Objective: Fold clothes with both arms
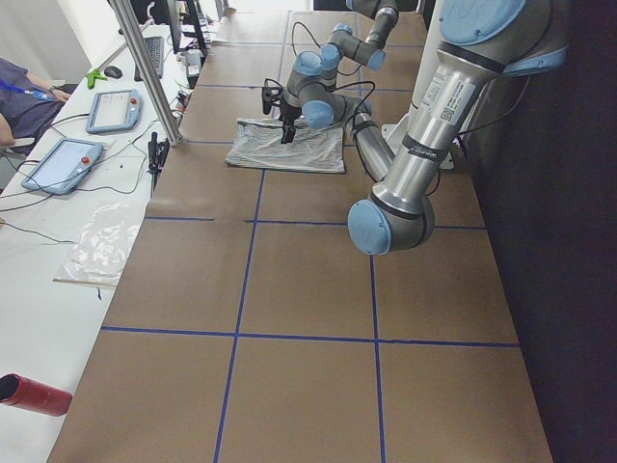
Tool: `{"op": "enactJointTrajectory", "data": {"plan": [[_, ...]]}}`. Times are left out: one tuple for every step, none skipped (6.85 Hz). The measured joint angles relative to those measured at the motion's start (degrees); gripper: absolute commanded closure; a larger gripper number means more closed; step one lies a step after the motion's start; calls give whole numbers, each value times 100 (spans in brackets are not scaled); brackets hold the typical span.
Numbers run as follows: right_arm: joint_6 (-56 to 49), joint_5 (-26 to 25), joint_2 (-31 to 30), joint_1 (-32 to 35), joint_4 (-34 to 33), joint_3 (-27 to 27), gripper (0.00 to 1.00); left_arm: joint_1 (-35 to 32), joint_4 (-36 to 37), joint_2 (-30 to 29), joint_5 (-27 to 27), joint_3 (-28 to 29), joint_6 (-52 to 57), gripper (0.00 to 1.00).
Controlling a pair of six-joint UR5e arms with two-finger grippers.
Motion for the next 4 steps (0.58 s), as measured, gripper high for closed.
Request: {"op": "enactJointTrajectory", "data": {"plan": [[-95,20,66,73,61,54,0,2,-4,-3,0,0,12,0],[-133,22,221,97,328,44,0,4,-8,-4,0,0,28,0],[-148,12,338,103,866,-46,0,3,-14,0,0,1,51,0],[-159,-2,396,105,1494,-247,0,-1,-45,7,0,22,67,0]]}}
